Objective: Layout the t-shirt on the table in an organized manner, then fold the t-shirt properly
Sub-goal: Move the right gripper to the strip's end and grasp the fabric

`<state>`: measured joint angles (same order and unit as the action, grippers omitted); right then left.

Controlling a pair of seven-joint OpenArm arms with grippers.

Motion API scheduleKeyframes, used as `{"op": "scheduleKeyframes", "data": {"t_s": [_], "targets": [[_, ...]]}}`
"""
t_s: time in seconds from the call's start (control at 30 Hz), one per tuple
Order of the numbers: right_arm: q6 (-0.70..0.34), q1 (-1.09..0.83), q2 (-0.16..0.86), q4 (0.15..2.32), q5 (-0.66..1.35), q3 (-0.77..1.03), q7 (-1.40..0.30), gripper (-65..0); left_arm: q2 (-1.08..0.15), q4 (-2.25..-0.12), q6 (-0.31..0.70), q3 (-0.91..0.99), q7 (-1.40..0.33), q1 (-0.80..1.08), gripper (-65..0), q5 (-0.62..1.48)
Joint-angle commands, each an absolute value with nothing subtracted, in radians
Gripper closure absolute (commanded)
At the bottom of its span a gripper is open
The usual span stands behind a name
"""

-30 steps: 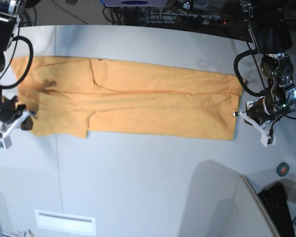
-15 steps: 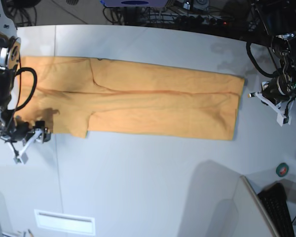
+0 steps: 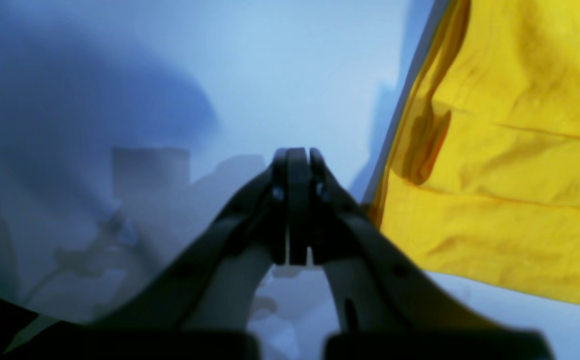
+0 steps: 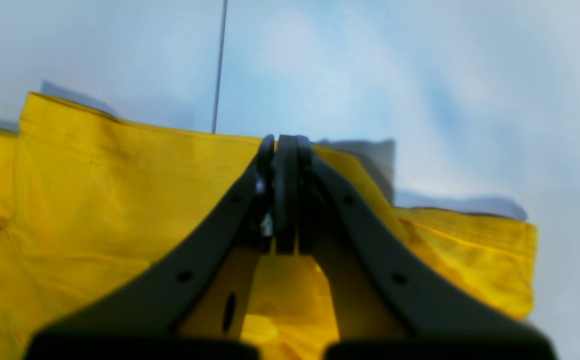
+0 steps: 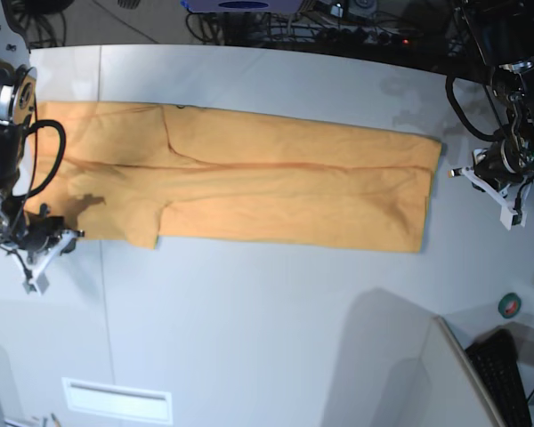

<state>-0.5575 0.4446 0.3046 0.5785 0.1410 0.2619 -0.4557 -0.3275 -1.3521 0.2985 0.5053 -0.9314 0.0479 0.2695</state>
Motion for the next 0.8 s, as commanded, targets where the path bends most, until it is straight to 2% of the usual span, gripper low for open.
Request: {"op": "scheduleKeyframes", "data": {"t_s": [0.0, 0.23, 0.4, 0.6, 0.63, 0.67, 0.7, 0.77], "targets": [[-0.561, 0.470, 0.320, 0.598, 0.151, 0.266, -0.440, 0.0, -0.348, -1.369, 0.300, 0.510, -0.917, 0.036, 0.0, 0.277], [-0.561, 0.470, 0.320, 0.604, 0.151, 0.268, -0.440, 0.0, -0.348, -1.369, 0.300, 0.510, -0.917, 0.036, 0.0, 0.277], [-0.550, 0.429, 0.320, 0.710, 0.151, 0.268, -0.440, 0.0, -0.348, -1.369, 0.300, 0.510, -0.917, 0.036, 0.0, 0.277], [-0.364, 0.430, 0.320, 0.734, 0.147, 0.260, -0.440, 0.0, -0.348, -1.369, 0.300, 0.510, -0.917, 0.035, 0.0, 0.277], [-0.344, 0.430, 0.320, 0.733, 0.147, 0.259, -0.440, -5.1, -0.348, -1.369, 0.300, 0.510, -0.917, 0.035, 0.0, 0.277], [-0.337, 0.430, 0.320, 0.733, 0.147, 0.259, -0.440, -14.1, -0.348, -1.368, 0.300, 0.510, -0.917, 0.033, 0.0, 0.277], [-0.337, 0.430, 0.320, 0.733, 0.147, 0.259, -0.440, -20.3, -0.346, -1.368, 0.300, 0.510, -0.917, 0.033, 0.0, 0.277], [-0.337, 0.430, 0.320, 0.722, 0.145, 0.259, -0.440, -29.7, -0.346, -1.368, 0.300, 0.510, -0.917, 0.033, 0.0, 0.277]]}}
